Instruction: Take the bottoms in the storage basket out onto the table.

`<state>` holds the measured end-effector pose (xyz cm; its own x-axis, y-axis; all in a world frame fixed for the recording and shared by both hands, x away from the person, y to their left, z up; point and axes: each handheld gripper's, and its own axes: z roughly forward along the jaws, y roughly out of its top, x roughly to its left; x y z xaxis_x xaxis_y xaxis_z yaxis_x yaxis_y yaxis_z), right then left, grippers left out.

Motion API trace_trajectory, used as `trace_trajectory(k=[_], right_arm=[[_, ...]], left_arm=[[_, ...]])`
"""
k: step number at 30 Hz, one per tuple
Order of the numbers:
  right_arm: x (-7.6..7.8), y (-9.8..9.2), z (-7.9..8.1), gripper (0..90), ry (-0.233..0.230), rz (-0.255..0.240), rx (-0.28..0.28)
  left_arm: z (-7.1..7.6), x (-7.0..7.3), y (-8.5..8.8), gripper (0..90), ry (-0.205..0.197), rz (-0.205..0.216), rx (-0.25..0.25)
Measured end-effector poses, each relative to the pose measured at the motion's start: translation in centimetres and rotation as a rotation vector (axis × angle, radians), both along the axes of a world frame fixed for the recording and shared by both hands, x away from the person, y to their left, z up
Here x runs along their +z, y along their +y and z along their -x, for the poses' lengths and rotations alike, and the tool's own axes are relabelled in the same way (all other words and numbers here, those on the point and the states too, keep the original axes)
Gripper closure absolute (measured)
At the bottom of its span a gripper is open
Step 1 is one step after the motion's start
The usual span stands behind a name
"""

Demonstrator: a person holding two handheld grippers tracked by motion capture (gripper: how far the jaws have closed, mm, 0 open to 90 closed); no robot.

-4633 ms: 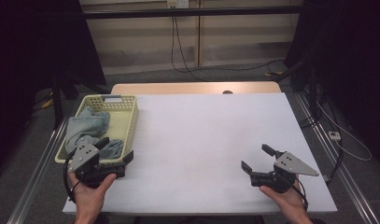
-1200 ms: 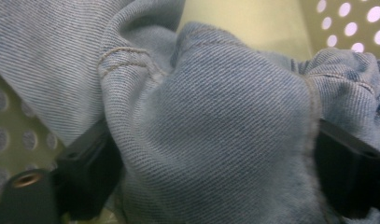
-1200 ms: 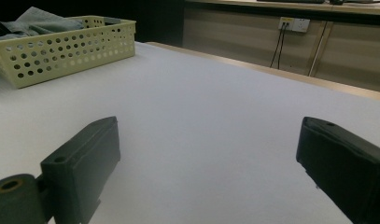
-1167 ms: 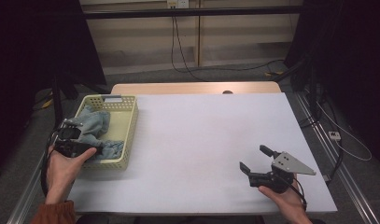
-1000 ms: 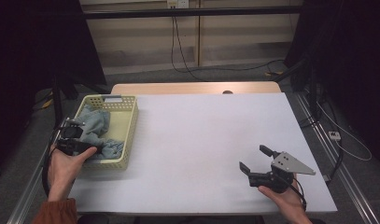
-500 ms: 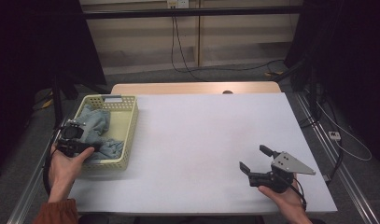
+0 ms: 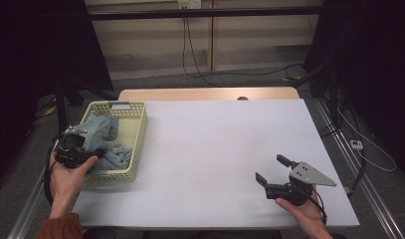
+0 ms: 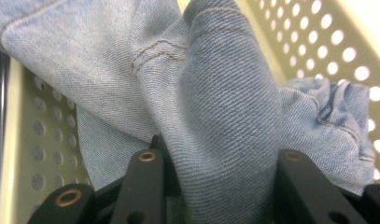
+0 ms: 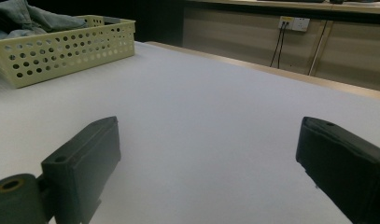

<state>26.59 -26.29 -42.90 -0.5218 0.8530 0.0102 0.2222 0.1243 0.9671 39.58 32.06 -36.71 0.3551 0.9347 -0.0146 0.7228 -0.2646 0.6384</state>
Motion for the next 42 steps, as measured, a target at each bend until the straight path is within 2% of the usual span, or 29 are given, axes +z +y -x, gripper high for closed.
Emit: trace_trajectory(k=[11, 13, 18, 20, 25, 33, 42], right_arm=[[0.0, 0.0, 0.0, 6.6, 0.0, -0.003, 0.0], [0.0, 0.0, 0.0, 6.6, 0.001, -0.001, -0.001], [0.0, 0.0, 0.0, 6.6, 0.003, -0.003, -0.001], [0.0, 0.0, 0.0, 6.6, 0.004, -0.006, -0.002], [0.0, 0.1, -0.1, 6.6, 0.007, -0.003, 0.002], [0.0, -0.1, 0.0, 6.6, 0.005, -0.006, 0.002], [0.0, 0.0, 0.0, 6.4, 0.002, -0.006, 0.007]], left_arm=[[0.9, 0.9, 0.8, 68.8, -0.124, 0.074, -0.025], [1.0, 1.1, 1.0, 68.8, -0.135, 0.08, -0.028], [1.4, 1.6, 1.1, 69.3, -0.195, 0.103, -0.03], [1.5, 1.8, 1.0, 69.3, -0.201, 0.092, -0.037], [2.0, 2.4, 0.8, 69.6, -0.247, 0.084, -0.037], [2.6, 3.0, 0.7, 69.9, -0.34, 0.107, -0.037], [3.3, 3.4, 0.8, 69.9, -0.415, 0.132, -0.042]])
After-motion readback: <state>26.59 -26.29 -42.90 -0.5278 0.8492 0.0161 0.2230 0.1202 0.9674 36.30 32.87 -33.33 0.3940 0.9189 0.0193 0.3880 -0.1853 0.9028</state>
